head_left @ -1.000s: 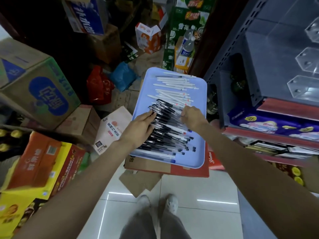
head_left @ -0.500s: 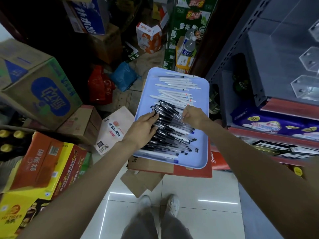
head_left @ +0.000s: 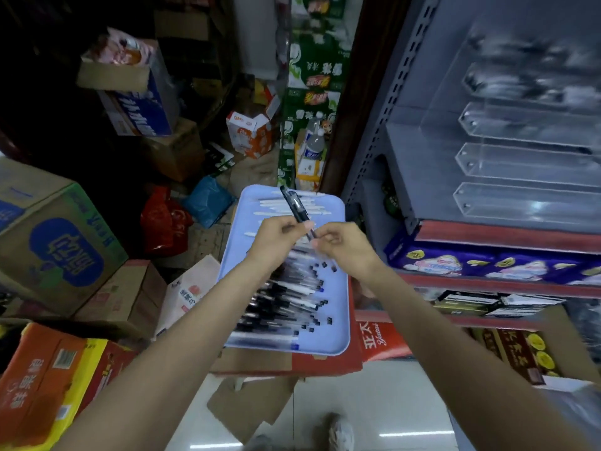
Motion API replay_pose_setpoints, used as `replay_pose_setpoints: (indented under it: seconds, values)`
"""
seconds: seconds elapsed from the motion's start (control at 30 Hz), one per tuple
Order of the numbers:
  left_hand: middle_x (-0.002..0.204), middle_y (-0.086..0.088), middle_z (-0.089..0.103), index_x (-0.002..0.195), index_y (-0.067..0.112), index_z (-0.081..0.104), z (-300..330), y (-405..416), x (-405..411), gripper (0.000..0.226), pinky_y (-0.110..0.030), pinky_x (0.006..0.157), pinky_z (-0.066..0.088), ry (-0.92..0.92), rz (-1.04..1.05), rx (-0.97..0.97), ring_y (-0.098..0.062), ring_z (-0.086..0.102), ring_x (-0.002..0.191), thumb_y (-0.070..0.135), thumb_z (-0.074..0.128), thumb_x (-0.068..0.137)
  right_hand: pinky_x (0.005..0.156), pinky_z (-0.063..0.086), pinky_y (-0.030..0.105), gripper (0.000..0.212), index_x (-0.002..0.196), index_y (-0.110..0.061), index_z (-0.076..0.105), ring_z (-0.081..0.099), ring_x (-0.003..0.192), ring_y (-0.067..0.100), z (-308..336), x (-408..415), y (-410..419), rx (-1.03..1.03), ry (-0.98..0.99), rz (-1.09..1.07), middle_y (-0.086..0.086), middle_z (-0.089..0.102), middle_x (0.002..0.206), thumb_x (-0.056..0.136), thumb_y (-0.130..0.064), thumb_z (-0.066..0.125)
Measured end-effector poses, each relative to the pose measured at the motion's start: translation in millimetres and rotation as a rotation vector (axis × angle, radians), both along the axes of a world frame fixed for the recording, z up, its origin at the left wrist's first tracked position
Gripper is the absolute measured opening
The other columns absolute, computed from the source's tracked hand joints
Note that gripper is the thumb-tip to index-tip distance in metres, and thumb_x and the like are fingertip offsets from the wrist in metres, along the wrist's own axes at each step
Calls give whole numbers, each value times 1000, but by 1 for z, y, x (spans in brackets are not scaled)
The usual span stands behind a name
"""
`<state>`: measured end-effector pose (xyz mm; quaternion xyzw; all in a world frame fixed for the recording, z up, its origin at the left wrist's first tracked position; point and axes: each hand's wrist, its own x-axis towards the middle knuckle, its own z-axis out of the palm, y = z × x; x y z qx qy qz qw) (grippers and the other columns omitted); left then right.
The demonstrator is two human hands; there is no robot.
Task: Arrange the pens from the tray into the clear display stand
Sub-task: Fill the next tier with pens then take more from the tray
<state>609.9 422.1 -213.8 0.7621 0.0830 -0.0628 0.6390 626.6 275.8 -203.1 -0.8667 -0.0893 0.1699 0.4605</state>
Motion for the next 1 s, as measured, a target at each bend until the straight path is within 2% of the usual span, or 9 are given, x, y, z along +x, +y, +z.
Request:
replay_pose_setpoints:
  seconds: [0.1, 0.23, 0.33, 0.43, 0.57, 0.67, 0.8, 0.9, 1.0]
  values:
    - [75, -12, 58, 77, -1, 60, 36, -32, 19, 25, -30, 73, 47, -7, 17, -117, -20, 53, 73, 20, 59, 91, 70, 42, 17, 8, 80, -15, 61, 56, 63, -1, 31, 8, -26, 37, -88, -56, -6, 59, 69, 85, -15, 67]
    - [71, -13, 60, 75, 4, 50, 81, -82, 47, 21, -20, 64, 52, -146, -35, -75, -15, 64, 64, 12, 53, 94, 56, 38, 5, 16, 79, -16, 61, 53, 61, -2, 75, 30, -83, -56, -295, -171, -10, 56, 64, 80, -26, 73]
    - [72, -9, 67, 68, 10, 48, 108, -121, 70, 27, -27, 65, 51, -343, -149, 226, -23, 67, 70, 15, 54, 93, 61, 39, 9, 18, 98, -19, 57, 56, 67, 6, 105, 54, -140, 43, -393, -279, -6, 57, 72, 85, -28, 66]
    - [71, 3, 65, 77, 14, 61, 132, -168, 92, 18, -20, 61, 42, -442, -316, 498, -16, 62, 70, 20, 55, 93, 64, 48, 23, 28, 118, -20, 54, 62, 74, 11, 131, 75, -196, 273, -367, -216, 1, 60, 87, 90, -16, 59]
    - [78, -5, 68, 85, 15, 64, 156, -229, 119, 14, -30, 69, 46, -457, -392, 560, -19, 63, 73, 22, 55, 93, 61, 52, 13, 13, 89, -3, 61, 62, 59, -1, 152, 104, -258, 385, -400, -137, 6, 61, 73, 89, 7, 53]
    - [75, -10, 67, 89, 10, 68, 165, -257, 138, 21, -27, 65, 40, -484, -311, 598, -20, 59, 70, 26, 55, 93, 63, 52, 13, 13, 84, -2, 65, 63, 56, 3, 155, 126, -297, 462, -397, -152, -3, 66, 61, 85, 8, 58]
    - [68, -4, 62, 90, 14, 66, 168, -265, 152, 19, -29, 61, 35, -528, -30, 757, -24, 59, 73, 27, 52, 95, 63, 52, 11, 16, 79, -7, 66, 67, 60, 4, 156, 154, -340, 570, -407, -296, -1, 68, 69, 86, 5, 59]
    - [64, 3, 58, 93, 21, 65, 166, -259, 156, 15, -28, 60, 41, -487, 84, 733, -21, 58, 68, 23, 51, 96, 63, 52, 10, 9, 88, -1, 66, 66, 60, 1, 154, 174, -358, 545, -409, -343, 5, 67, 82, 86, 4, 59]
    - [60, 0, 51, 85, 21, 59, 164, -261, 159, 15, -30, 56, 35, -487, 64, 754, -20, 49, 60, 20, 49, 96, 66, 54, 14, 8, 90, 2, 67, 66, 57, 1, 143, 189, -362, 428, -405, -329, 4, 66, 77, 85, 3, 61]
